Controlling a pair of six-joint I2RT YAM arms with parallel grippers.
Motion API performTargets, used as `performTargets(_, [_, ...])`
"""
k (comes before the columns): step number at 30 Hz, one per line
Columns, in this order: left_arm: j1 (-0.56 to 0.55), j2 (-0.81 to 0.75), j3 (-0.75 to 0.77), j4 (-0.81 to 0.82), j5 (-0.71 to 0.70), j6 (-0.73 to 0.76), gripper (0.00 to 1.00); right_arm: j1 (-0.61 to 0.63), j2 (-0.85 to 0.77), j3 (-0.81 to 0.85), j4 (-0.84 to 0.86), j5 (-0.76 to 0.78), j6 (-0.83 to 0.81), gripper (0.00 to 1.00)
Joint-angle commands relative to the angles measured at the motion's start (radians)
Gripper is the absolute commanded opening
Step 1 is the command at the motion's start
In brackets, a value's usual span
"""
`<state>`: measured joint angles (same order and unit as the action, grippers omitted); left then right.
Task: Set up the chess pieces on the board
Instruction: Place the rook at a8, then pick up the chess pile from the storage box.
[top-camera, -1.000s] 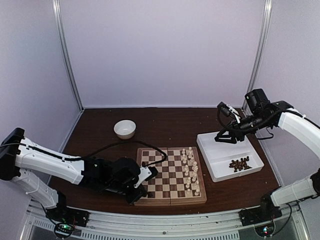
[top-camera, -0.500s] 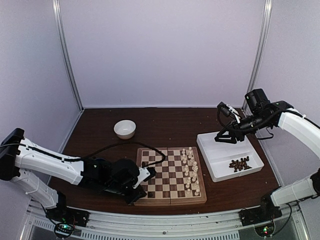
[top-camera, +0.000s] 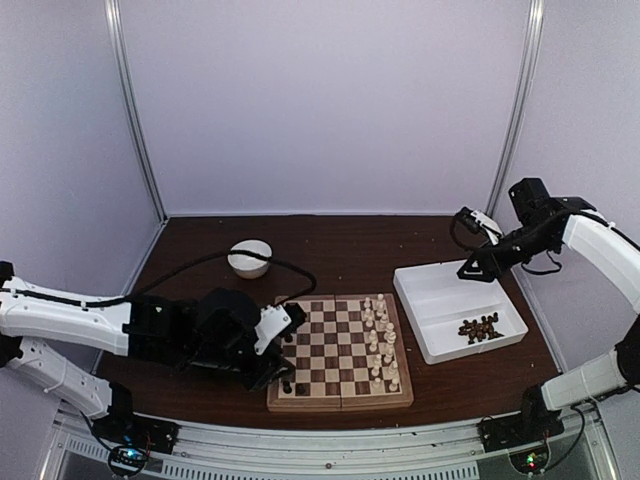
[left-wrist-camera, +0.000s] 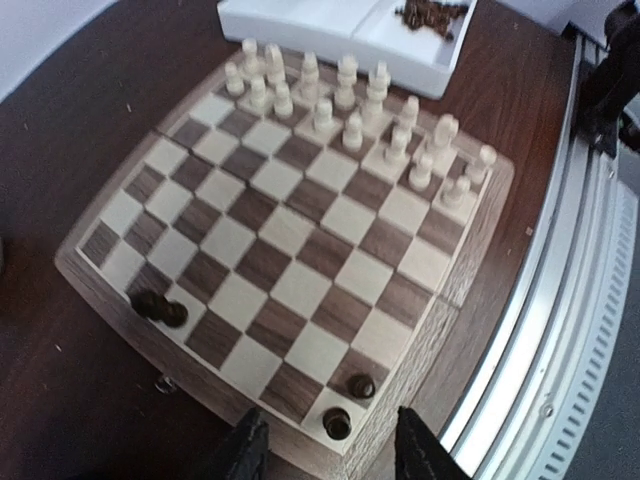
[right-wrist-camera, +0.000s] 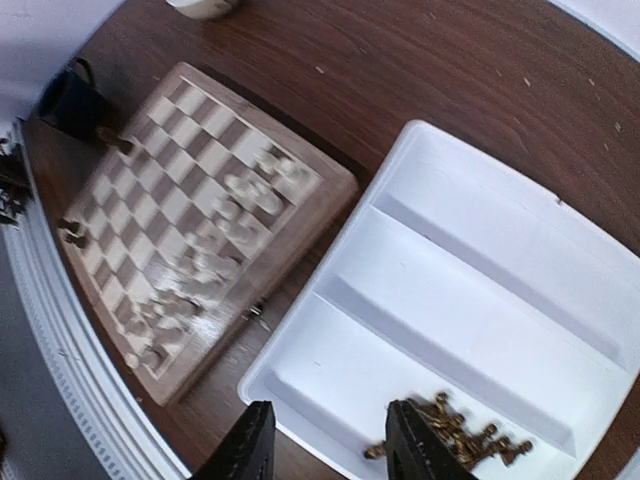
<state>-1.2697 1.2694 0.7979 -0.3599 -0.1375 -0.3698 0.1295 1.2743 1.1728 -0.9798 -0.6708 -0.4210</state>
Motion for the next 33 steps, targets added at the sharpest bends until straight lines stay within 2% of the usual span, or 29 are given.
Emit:
performTargets(1, [-0.003, -0.052, 0.129, -0.034, -0.097, 0.082, 0.44, -0.08, 0.103, -0.019, -0.117, 0.27, -0.107, 0.39])
performTargets(6, [-0.002, 0.011, 0.234, 0.01, -0.142, 0.124, 0.46, -0.145, 0.162, -0.074, -0.068, 0.462, -0.098, 0.34])
performTargets(10, [-0.002, 0.096, 0.308, 0.053, -0.125, 0.125, 0.46, -0.187, 0.211, -0.073, -0.061, 0.527, -0.062, 0.28])
performTargets(19, [-0.002, 0.197, 0.373, 0.082, -0.086, 0.136, 0.46, -0.202, 0.33, -0.093, -0.124, 0.495, -0.052, 0.28])
performTargets(28, [0.009, 0.205, 0.367, 0.082, -0.093, 0.126, 0.46, -0.202, 0.427, -0.101, -0.075, 0.474, -0.032, 0.36])
performTargets(33, [0.012, 0.213, 0.363, 0.087, -0.099, 0.118, 0.46, -0.2, 0.472, -0.112, -0.027, 0.486, -0.013, 0.36])
